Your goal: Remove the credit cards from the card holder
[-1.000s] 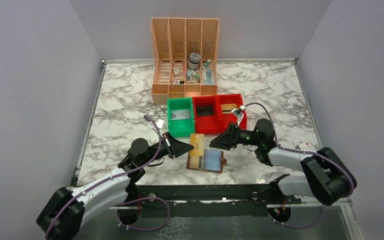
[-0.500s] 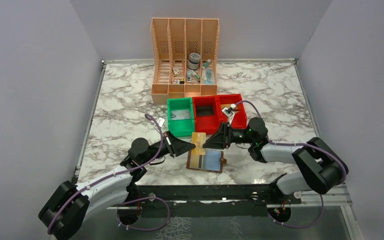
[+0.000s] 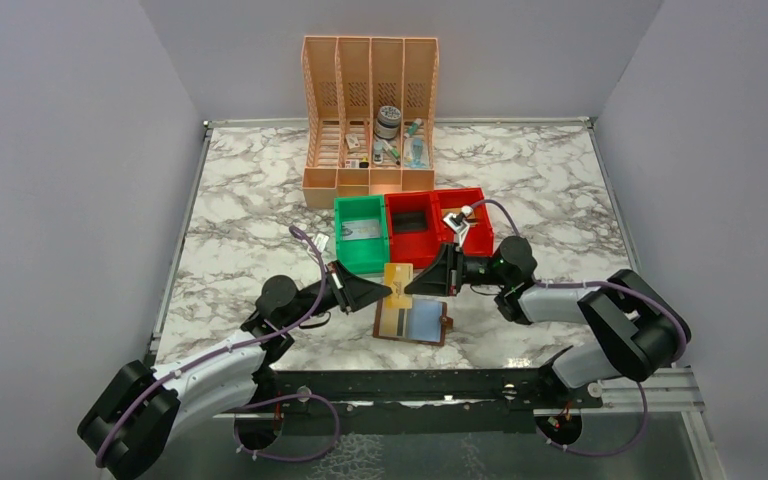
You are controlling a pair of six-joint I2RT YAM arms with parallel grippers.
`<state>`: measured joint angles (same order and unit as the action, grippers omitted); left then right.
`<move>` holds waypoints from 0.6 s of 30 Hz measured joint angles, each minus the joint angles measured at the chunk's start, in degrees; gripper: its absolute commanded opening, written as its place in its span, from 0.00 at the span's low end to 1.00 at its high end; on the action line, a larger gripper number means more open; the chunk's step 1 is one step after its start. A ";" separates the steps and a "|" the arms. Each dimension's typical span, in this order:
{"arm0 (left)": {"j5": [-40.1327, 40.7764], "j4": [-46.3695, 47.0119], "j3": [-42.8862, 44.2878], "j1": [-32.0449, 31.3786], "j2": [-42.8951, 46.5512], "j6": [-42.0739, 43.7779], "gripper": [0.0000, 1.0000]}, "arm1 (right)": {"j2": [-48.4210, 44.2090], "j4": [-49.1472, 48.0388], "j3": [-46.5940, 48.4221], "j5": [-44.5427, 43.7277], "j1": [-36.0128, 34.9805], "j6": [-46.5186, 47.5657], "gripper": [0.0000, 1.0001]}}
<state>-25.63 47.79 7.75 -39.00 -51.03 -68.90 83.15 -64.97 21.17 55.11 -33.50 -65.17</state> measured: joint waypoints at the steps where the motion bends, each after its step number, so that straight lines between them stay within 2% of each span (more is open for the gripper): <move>1: -0.09 0.17 0.00 0.00 0.00 -0.02 0.00 | 0.17 -0.57 0.02 0.09 0.00 -0.35 0.11; 5: -0.61 0.63 0.02 0.00 -0.02 -0.20 0.00 | 0.87 -2.38 0.13 0.68 0.02 -1.70 0.11; 9: -1.18 0.85 0.09 0.00 -0.20 -0.31 0.00 | 1.29 -3.58 0.28 1.07 0.02 -2.73 0.01; 15: -1.79 1.66 0.17 -0.07 -0.66 -0.46 0.00 | 1.33 -3.61 0.28 1.16 0.13 -2.78 0.01; 16: -1.81 1.75 0.17 -0.07 -0.85 -0.52 0.06 | 1.33 -3.54 0.28 1.16 0.15 -2.64 0.01; 18: -1.81 1.81 0.17 -0.07 -1.03 -0.57 0.26 | 1.20 -3.04 0.28 1.16 0.20 -2.03 0.01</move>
<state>-27.44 49.60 7.92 -39.07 -52.05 -69.47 84.36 -68.01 21.45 56.27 -33.30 -67.20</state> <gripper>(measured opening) 0.031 0.016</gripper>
